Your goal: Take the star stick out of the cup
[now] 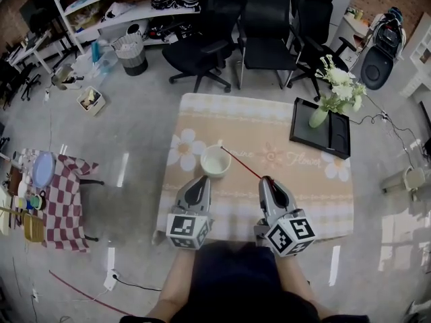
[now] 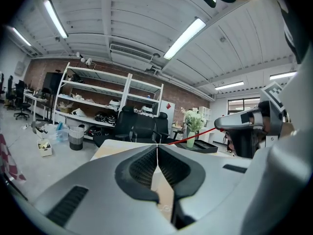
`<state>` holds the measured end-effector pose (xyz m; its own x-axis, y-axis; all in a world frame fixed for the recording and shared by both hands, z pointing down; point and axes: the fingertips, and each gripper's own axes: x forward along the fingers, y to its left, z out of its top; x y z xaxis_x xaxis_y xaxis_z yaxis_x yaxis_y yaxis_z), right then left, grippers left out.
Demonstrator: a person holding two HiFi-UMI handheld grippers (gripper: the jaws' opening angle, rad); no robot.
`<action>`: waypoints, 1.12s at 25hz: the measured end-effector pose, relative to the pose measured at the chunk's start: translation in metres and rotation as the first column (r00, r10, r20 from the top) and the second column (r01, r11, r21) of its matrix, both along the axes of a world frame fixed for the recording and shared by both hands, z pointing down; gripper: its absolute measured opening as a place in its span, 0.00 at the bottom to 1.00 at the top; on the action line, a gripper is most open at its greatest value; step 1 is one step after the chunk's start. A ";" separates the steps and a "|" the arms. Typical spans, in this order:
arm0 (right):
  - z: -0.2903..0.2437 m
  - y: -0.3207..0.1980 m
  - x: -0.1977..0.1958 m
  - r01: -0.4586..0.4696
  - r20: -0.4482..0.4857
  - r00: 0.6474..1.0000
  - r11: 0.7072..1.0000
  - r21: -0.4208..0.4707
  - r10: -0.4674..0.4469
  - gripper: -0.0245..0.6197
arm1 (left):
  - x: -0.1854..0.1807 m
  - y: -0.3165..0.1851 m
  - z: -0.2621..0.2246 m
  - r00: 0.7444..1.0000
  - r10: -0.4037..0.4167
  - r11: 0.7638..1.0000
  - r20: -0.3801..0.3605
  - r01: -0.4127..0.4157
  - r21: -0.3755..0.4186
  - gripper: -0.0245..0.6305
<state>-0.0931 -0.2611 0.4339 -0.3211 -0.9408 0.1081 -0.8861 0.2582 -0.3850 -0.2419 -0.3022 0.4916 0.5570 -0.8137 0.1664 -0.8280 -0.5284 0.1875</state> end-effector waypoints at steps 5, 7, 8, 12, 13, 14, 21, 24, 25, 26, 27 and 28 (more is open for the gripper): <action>-0.001 0.002 0.025 -0.054 0.009 0.998 0.998 0.006 0.054 0.06 | 0.011 0.000 -0.001 1.000 0.017 1.000 0.002 -0.017 0.003 0.06; -0.002 0.002 0.038 -0.081 0.011 0.997 0.997 0.008 0.081 0.06 | 0.017 0.000 -0.001 1.000 0.023 1.000 0.004 -0.023 0.002 0.06; -0.002 0.002 0.045 -0.093 0.011 0.996 0.996 0.009 0.093 0.06 | 0.020 -0.001 -0.001 1.000 0.026 1.000 0.005 -0.026 0.002 0.06; -0.002 0.003 0.075 -0.135 0.013 0.991 0.991 0.008 0.134 0.06 | 0.033 -0.001 -0.002 1.000 0.030 1.000 0.001 -0.030 -0.005 0.06; -0.002 0.003 0.082 -0.145 0.014 0.989 0.989 0.006 0.145 0.06 | 0.036 -0.001 -0.003 1.000 0.031 1.000 0.002 -0.031 -0.006 0.06; -0.001 0.003 0.090 -0.155 0.014 0.988 0.988 0.003 0.155 0.06 | 0.039 -0.001 -0.003 0.999 0.032 0.999 0.005 -0.032 -0.007 0.06; 0.009 0.004 0.135 -0.204 -0.009 0.979 0.979 -0.024 0.204 0.06 | 0.049 -0.002 -0.002 1.000 0.014 1.000 0.025 -0.014 -0.018 0.06; 0.014 0.003 0.145 -0.210 0.001 0.978 0.977 -0.040 0.210 0.06 | 0.053 -0.003 0.000 0.999 0.005 1.000 0.033 -0.004 -0.026 0.06; 0.015 0.002 0.147 -0.208 0.003 0.978 0.977 -0.045 0.209 0.06 | 0.054 -0.003 0.001 0.999 0.002 1.000 0.035 -0.001 -0.029 0.06; 0.017 0.002 0.149 -0.205 0.005 0.979 0.977 -0.050 0.206 0.06 | 0.056 -0.004 0.002 0.999 0.000 1.000 0.036 0.001 -0.031 0.06; 0.019 0.001 0.150 -0.201 0.007 0.980 0.978 -0.056 0.201 0.06 | 0.058 -0.003 0.003 0.999 -0.002 0.999 0.037 0.003 -0.033 0.06; 0.022 0.001 0.151 -0.196 0.008 0.981 0.979 -0.061 0.196 0.06 | 0.060 -0.003 0.004 0.999 -0.003 0.999 0.037 0.004 -0.035 0.06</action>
